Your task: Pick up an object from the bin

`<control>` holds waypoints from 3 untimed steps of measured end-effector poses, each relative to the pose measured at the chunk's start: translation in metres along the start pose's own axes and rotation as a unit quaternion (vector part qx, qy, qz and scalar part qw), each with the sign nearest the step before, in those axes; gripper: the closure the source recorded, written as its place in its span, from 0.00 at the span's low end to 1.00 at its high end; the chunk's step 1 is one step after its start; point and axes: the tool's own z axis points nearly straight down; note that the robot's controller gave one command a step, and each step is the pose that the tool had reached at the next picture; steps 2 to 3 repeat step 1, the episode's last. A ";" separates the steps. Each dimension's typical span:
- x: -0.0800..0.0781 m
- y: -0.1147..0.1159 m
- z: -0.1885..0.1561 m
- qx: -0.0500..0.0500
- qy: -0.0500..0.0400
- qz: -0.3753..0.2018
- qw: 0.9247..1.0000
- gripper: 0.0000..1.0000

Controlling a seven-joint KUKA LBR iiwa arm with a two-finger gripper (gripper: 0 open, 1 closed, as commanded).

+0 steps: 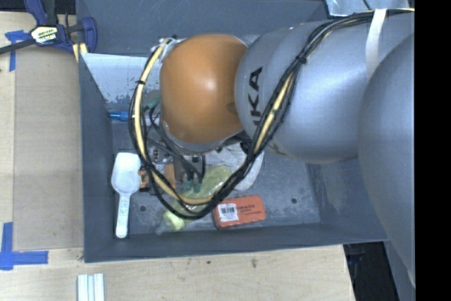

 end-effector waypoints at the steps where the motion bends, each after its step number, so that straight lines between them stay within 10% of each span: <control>1: 0.003 -0.004 -0.088 0.000 0.000 -0.029 1.000 1.00; 3: 0.003 -0.004 -0.088 0.000 0.000 -0.029 1.000 1.00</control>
Offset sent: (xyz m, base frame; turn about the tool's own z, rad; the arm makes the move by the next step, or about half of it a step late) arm 0.0000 0.0000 0.0000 0.0000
